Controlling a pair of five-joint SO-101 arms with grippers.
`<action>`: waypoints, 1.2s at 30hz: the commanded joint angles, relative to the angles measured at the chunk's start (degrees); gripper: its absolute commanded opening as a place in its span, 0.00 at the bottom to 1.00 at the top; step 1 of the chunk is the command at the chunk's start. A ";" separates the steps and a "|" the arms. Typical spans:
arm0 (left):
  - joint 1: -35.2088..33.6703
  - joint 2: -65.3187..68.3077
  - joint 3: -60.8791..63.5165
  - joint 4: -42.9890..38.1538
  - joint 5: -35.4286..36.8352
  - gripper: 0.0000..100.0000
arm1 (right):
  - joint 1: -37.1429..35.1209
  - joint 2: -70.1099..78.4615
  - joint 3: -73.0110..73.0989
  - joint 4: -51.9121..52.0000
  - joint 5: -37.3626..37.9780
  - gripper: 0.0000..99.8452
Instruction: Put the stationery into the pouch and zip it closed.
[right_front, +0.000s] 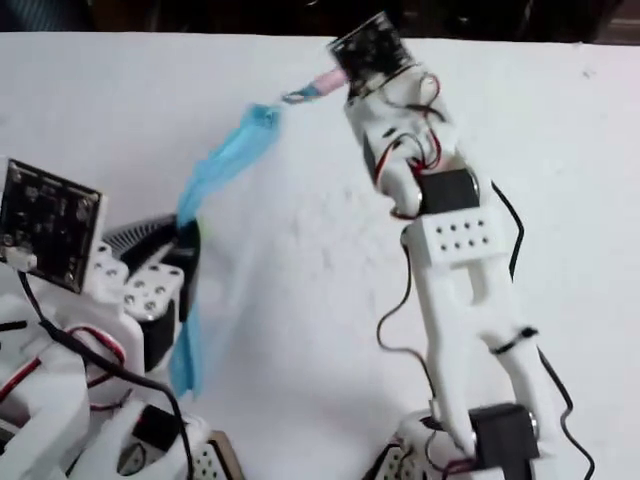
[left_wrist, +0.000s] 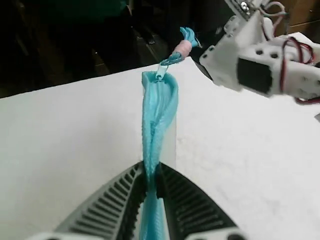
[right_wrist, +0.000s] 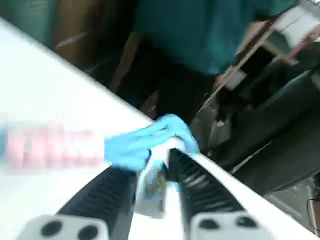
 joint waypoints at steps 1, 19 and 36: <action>-5.32 1.89 -0.53 -3.96 -0.88 0.02 | -4.00 -8.04 -2.02 6.64 1.14 0.29; -3.38 6.02 2.81 -10.37 -14.59 0.04 | -2.95 -53.05 31.30 14.02 -2.02 0.31; 4.18 9.63 15.03 -11.69 5.10 0.29 | 15.25 -68.18 46.07 16.66 -22.77 0.14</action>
